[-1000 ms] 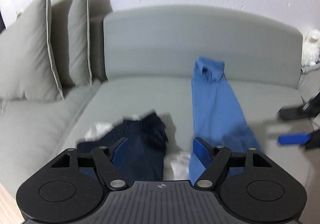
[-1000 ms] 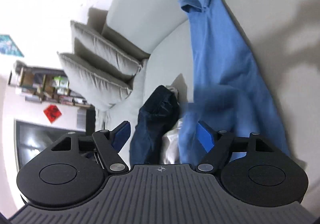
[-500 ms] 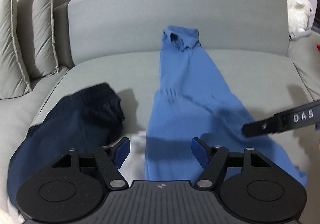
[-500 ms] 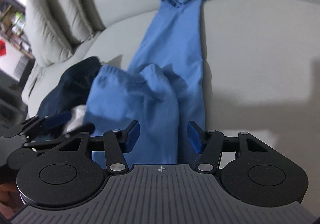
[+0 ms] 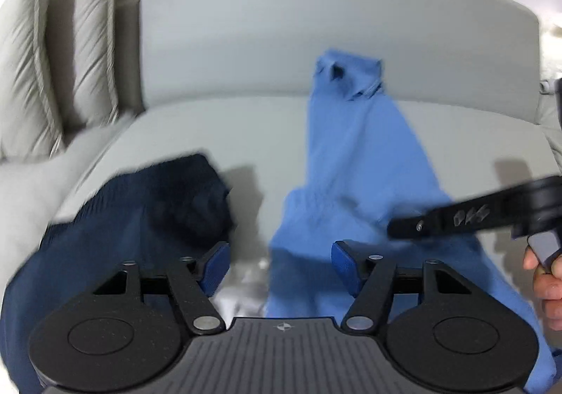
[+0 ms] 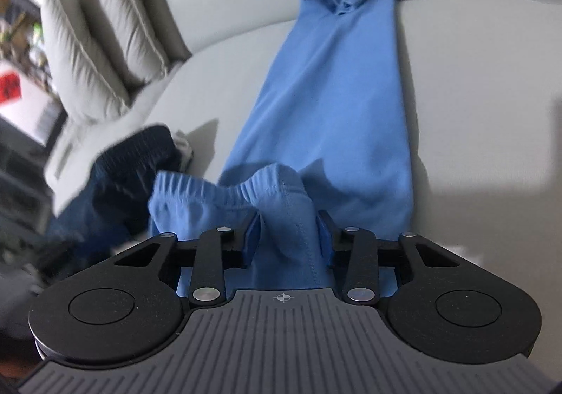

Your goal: Fold clothes

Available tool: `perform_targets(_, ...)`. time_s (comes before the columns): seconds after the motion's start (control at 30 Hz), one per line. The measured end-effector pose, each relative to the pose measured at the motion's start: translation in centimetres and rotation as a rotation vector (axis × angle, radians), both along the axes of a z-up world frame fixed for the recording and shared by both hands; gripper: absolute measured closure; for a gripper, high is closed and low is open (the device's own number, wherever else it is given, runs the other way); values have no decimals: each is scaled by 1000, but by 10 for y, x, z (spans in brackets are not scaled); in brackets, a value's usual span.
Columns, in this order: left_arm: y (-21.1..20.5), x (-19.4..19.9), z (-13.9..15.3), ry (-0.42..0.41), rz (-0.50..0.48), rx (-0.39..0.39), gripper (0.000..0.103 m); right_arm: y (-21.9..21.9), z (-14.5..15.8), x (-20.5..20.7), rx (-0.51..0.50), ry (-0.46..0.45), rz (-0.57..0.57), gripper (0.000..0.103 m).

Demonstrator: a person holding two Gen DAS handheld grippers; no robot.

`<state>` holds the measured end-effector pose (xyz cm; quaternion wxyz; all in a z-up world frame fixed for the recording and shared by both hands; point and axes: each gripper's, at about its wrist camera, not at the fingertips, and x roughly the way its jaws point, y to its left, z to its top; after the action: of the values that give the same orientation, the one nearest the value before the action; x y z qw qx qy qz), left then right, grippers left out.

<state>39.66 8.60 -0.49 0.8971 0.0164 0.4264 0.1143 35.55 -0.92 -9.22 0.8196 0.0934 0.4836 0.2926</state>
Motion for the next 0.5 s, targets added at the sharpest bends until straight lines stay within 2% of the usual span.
perform_targets(0.07,1,12,-8,43,14,-5,46,-5,7,-2,14,-11,-27,92)
perform_targets(0.1,3,17,-6,21,39,-29,47,-8,13,-4,21,-32,-36,92)
perform_targets(0.17,0,18,0,-21,44,-23,49,-14,30,-11,41,-109,-53,92)
perform_targets(0.23,-9,22,7,-78,30,34,49,-21,45,-16,47,-193,-76,92)
perform_targets(0.3,-11,31,-1,-34,28,43,49,-28,49,-13,10,-251,-123,92)
perform_targets(0.33,-9,38,-12,16,35,15,49,-31,45,-9,-7,-251,-145,92)
perform_targets(0.37,-7,40,-17,34,39,2,49,-33,37,-1,-15,-214,-152,89)
perform_targets(0.43,-5,38,-28,78,61,-6,48,-30,16,15,-36,-102,-102,78)
perform_targets(0.5,-4,31,-27,72,70,-3,46,-24,4,21,-99,-62,-63,73)
